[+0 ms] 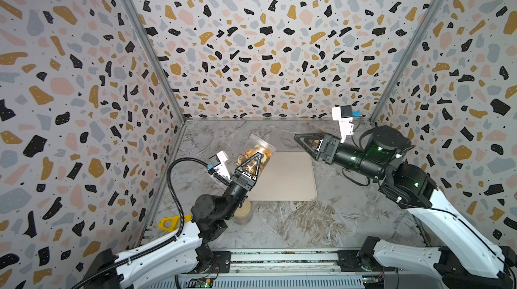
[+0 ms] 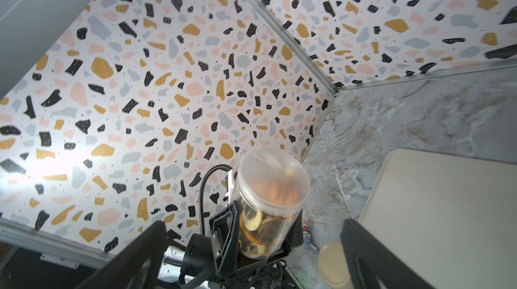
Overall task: Pour the cookies out of the jar
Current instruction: Unscrew the lid from the jar.
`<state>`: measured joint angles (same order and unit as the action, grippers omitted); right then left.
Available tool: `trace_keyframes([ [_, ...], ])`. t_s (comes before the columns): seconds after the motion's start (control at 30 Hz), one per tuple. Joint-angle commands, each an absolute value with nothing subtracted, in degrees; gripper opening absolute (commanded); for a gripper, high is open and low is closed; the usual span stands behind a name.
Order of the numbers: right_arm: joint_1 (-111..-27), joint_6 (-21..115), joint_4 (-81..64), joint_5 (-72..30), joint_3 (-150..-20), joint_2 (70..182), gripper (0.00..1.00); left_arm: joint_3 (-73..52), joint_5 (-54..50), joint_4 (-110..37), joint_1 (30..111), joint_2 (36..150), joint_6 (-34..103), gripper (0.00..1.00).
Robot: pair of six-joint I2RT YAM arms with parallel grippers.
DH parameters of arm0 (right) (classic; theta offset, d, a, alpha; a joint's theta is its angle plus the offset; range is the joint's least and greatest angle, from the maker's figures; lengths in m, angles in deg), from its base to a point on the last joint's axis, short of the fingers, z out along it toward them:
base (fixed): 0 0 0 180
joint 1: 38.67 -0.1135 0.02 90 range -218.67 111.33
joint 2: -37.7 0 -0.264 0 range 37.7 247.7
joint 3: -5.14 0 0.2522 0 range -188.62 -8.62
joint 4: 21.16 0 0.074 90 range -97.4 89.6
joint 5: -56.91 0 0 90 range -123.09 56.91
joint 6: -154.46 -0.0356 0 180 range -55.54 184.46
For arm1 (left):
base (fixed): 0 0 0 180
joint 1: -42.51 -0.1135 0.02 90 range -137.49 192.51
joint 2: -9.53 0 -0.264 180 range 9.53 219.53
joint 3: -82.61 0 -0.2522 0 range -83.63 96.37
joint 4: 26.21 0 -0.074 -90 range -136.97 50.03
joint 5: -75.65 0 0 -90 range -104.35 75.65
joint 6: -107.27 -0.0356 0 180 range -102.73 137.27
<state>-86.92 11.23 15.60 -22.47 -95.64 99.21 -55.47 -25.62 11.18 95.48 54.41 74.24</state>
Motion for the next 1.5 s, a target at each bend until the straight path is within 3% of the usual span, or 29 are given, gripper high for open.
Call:
trace_keyframes([
  [0.0,-86.0,5.2,28.0,-22.4,-99.3,102.1,0.99,-45.2,-18.4,-7.0,95.3,52.3,49.8,0.00],
  [0.13,-85.9,1.6,27.8,-22.9,-99.3,101.4,0.99,-43.4,-12.6,-11.6,95.3,54.9,34.0,0.00],
  [0.3,-85.3,-5.1,20.5,-17.7,-94.9,101.2,0.99,-43.5,-9.6,-13.1,96.0,58.4,24.8,0.00],
  [0.5,-85.3,-9.0,22.5,-18.5,-94.9,103.6,0.99,-46.9,-9.2,-5.1,96.2,59.9,24.8,0.00],
  [0.77,-85.9,-11.5,27.4,-23.2,-94.5,104.0,1.00,-46.2,-8.9,-5.3,96.2,58.9,23.5,0.00],
  [1.47,-89.3,-17.0,13.2,-19.9,-82.5,100.9,0.95,-46.1,-9.2,-1.8,96.3,59.1,23.5,0.00],
])
